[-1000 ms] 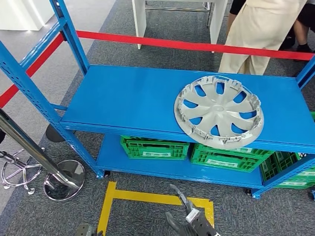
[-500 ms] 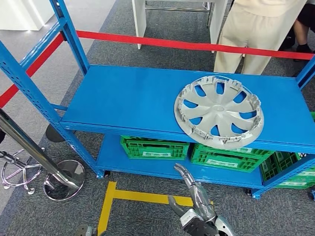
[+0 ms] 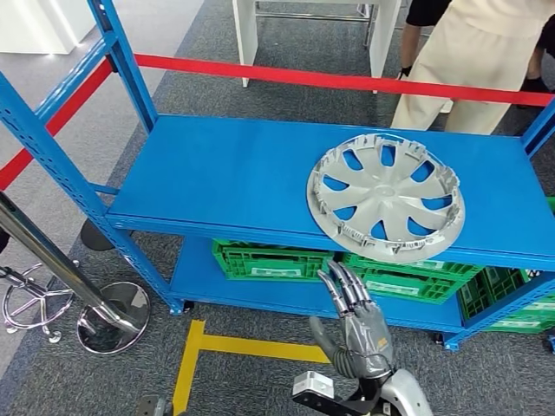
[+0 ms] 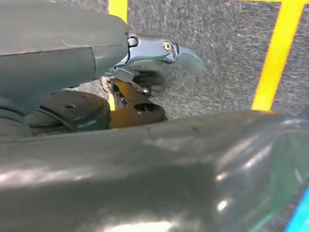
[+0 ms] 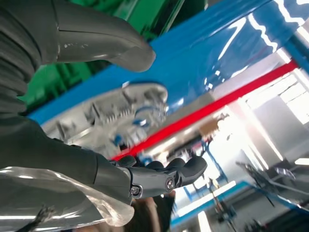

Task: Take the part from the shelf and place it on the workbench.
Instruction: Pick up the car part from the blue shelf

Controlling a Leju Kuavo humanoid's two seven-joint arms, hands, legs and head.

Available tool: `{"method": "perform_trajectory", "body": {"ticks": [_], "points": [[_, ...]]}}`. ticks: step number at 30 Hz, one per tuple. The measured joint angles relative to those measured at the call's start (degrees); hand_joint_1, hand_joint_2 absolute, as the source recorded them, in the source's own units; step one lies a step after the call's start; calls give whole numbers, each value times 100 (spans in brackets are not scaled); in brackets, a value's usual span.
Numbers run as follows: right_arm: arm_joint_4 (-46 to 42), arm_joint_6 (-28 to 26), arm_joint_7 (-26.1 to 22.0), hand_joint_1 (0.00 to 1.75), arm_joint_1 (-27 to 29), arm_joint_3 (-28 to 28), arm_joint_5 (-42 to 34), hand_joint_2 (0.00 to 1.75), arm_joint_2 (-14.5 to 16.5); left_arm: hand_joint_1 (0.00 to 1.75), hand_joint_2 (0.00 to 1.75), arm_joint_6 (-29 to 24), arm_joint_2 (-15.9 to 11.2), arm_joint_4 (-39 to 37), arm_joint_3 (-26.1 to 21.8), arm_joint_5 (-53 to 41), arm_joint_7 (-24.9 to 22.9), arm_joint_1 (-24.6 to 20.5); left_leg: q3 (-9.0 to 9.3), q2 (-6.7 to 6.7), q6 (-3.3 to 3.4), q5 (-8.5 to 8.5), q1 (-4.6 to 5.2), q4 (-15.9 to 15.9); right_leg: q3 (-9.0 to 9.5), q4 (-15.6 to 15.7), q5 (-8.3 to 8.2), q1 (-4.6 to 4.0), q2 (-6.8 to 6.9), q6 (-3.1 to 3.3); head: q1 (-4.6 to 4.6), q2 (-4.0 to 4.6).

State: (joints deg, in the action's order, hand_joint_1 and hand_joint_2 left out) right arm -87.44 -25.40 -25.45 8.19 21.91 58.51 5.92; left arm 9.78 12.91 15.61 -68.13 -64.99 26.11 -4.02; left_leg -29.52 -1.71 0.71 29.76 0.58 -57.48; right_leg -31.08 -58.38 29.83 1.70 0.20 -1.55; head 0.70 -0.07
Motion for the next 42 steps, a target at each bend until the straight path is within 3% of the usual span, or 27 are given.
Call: {"method": "perform_trajectory", "body": {"ticks": [10,18,31,42], "points": [[100,-572,752,0,-396,105,1673,175,-20,0,0,-519,-87,0,21,-274,-730,-37,0,0,0,0,0,0,1,0,0,0,0,0,1,0],[424,-721,1640,0,-969,629,2554,175,-336,0,0,-901,-173,0,103,-567,-1231,-54,0,0,0,0,0,0,2,0,-1,0,-1,-1,-1,0],[1653,-694,3281,0,-2145,2063,2967,175,-816,0,0,-1209,-239,0,350,-995,-1556,-69,-1,0,0,-1,0,-2,1,0,-2,0,0,-1,1,0],[2848,-490,4274,0,-2945,2652,3123,175,-913,0,0,-1559,-282,0,817,-1777,-1804,-113,0,1,0,-2,0,-6,1,0,-4,0,-5,-2,0,0]]}}
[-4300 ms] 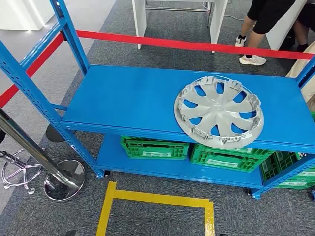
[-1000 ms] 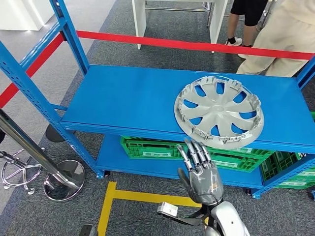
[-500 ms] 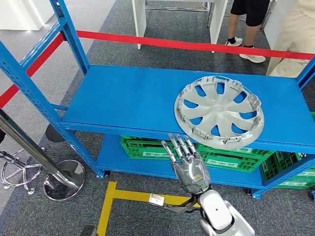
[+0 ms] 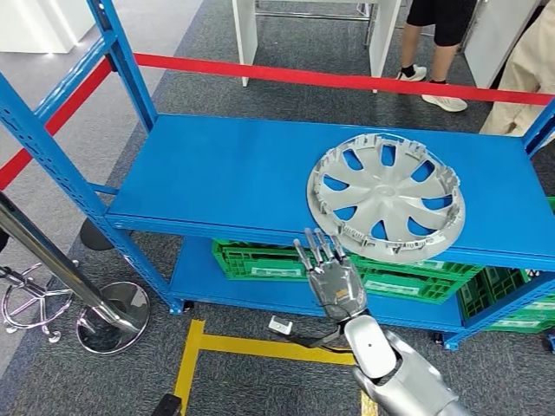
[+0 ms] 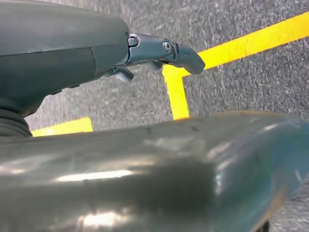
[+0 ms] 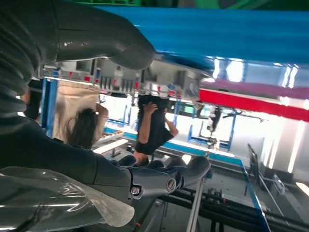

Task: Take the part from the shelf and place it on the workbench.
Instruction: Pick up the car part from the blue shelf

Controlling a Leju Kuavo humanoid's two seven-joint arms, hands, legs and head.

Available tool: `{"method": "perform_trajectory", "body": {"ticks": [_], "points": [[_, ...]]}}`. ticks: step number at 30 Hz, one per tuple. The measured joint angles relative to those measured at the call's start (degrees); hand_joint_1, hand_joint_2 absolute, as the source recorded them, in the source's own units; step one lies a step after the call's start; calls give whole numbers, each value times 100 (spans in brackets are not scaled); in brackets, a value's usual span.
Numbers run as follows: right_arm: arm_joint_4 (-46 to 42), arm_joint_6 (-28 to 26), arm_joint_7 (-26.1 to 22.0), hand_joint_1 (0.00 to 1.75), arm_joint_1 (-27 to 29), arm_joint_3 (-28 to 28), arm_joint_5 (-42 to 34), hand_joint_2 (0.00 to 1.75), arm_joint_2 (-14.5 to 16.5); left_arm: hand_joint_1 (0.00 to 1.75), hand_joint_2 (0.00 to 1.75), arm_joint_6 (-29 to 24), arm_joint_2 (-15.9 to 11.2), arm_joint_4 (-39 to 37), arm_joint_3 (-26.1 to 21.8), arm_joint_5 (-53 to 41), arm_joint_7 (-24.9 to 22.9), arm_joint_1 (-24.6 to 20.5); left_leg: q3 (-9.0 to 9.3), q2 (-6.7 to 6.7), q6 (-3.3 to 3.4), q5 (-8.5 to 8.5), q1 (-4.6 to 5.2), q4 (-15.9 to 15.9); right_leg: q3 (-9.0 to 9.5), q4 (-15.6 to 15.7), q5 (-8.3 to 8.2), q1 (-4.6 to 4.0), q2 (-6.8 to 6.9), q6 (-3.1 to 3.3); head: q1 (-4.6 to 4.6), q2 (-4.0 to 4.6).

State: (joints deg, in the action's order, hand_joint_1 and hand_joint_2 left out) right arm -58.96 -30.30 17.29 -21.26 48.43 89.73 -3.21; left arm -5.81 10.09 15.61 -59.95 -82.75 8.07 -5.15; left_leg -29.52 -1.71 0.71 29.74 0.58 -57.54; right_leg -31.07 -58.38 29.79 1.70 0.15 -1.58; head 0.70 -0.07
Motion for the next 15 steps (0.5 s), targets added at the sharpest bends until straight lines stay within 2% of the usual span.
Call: {"method": "perform_trajectory", "body": {"ticks": [6,15], "points": [[371,3,175,0,-171,-21,14,175,-21,0,0,-21,-7,0,90,-123,-55,-2,-1,0,0,0,0,-3,0,0,0,0,-1,0,0,0],[421,-14,360,0,-175,-250,19,175,-127,0,0,-37,-10,0,98,-142,-66,8,-2,0,0,0,0,-6,0,0,0,0,0,0,-1,0]]}}
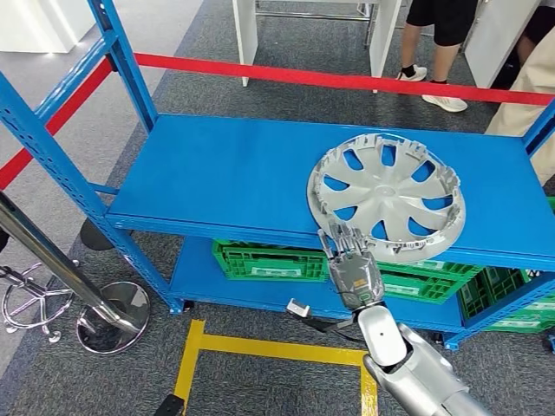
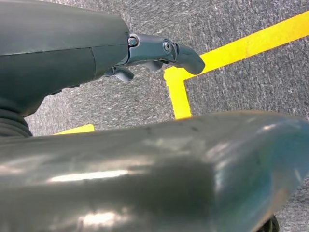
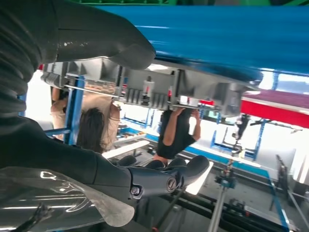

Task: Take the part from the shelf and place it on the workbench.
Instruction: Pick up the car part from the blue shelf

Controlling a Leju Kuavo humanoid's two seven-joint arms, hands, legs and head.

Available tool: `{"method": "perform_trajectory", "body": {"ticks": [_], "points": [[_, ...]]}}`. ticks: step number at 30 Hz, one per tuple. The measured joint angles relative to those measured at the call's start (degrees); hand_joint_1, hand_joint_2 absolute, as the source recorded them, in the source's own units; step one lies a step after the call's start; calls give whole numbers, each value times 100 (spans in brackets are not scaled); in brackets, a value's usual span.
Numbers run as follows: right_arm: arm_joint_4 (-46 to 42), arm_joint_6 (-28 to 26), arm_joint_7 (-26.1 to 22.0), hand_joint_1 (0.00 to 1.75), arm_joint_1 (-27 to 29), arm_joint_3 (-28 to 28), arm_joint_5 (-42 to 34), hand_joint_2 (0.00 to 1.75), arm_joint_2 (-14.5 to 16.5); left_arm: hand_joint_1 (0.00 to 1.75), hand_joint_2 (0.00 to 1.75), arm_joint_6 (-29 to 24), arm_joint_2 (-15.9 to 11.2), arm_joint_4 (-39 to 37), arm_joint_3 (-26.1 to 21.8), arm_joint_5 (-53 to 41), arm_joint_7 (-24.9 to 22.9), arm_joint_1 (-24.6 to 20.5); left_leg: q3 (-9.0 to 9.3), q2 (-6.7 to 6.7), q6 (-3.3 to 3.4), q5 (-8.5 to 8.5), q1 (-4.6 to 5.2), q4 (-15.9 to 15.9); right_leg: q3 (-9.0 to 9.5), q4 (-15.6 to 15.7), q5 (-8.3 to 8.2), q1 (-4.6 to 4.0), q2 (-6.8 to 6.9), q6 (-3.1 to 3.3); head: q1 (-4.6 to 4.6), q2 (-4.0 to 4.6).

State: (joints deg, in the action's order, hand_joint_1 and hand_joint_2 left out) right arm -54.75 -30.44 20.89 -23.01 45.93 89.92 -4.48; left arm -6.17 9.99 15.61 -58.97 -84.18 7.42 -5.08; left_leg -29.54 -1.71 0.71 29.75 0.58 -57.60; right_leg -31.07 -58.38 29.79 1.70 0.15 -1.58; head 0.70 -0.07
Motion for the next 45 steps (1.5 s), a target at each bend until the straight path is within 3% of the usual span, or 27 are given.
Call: {"method": "perform_trajectory", "body": {"ticks": [6,16,32,45], "points": [[-210,8,50,0,97,-249,3,175,-116,0,0,-16,2,0,-2,-25,1,18,-1,0,0,0,0,-3,0,0,0,0,-1,0,1,0],[-523,90,-257,0,429,-827,7,175,-227,0,0,-19,4,0,-9,-54,25,45,-3,0,1,1,0,-7,1,0,0,0,-1,-1,1,0],[91,86,-721,0,496,-1440,7,175,-143,0,0,45,45,0,-61,-117,68,42,-6,0,1,1,0,-8,1,0,-1,0,1,-2,1,0],[232,-74,-771,0,476,-1942,7,175,-13,0,0,45,51,0,-97,-154,67,42,-6,0,1,0,0,-10,2,0,-4,0,1,-7,1,0]]}}
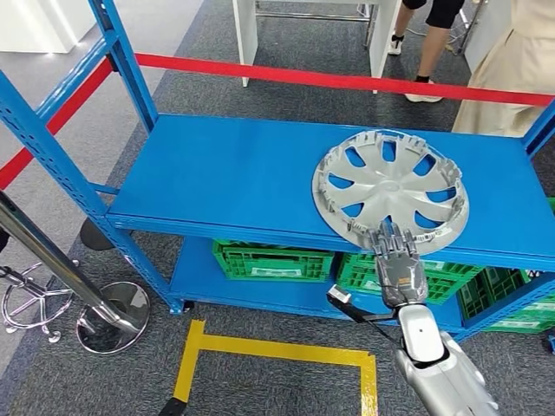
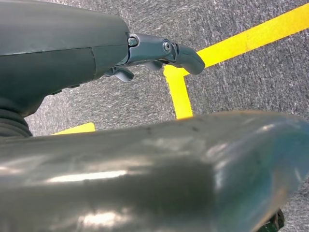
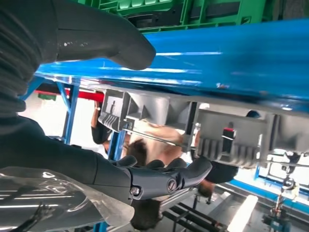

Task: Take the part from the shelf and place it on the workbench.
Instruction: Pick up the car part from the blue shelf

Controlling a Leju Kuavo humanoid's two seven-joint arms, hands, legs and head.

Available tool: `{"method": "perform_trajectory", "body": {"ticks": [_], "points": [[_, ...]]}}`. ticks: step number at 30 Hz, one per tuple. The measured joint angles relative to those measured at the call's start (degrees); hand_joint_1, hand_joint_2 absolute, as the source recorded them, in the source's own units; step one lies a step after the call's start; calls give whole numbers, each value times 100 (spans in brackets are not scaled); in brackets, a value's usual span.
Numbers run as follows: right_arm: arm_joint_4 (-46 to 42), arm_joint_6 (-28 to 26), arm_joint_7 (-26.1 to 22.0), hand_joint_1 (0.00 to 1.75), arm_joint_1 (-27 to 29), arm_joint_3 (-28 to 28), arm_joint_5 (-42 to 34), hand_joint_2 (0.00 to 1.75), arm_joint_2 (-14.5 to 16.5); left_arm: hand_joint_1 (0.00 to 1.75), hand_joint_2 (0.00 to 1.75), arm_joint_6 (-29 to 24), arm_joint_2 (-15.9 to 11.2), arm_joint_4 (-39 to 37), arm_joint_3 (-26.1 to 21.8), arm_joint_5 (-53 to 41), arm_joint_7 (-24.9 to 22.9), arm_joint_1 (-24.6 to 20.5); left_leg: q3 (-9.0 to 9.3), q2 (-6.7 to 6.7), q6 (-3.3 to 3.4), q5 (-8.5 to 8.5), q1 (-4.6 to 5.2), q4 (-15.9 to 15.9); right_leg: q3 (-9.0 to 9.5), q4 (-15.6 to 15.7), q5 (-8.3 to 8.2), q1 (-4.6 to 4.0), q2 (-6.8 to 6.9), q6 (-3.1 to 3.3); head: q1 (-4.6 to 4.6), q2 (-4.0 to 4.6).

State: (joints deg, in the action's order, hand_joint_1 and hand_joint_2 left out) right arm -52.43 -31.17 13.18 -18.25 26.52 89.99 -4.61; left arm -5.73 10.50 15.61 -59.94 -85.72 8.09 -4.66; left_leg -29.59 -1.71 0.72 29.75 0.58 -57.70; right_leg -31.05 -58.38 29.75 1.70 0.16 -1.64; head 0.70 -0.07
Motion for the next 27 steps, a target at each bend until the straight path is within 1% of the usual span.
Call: {"method": "perform_trajectory", "body": {"ticks": [9,17,21,27], "points": [[-8,-144,0,0,22,-108,0,175,2,0,0,10,17,0,-3,-5,0,1,0,0,0,0,0,0,0,0,0,0,0,0,-1,0],[-5,-127,-210,0,62,-173,0,175,12,0,0,33,48,0,-15,-19,1,0,0,0,0,0,0,0,0,0,0,0,-1,0,0,0],[76,-71,-326,0,50,-234,0,175,69,0,0,45,55,0,-36,-39,8,0,0,0,0,0,0,0,0,0,0,0,-1,0,0,0],[280,-77,-368,0,-42,-305,0,175,185,0,0,46,70,0,-49,-63,21,0,0,0,0,0,0,0,0,0,0,0,-1,0,1,0]]}}
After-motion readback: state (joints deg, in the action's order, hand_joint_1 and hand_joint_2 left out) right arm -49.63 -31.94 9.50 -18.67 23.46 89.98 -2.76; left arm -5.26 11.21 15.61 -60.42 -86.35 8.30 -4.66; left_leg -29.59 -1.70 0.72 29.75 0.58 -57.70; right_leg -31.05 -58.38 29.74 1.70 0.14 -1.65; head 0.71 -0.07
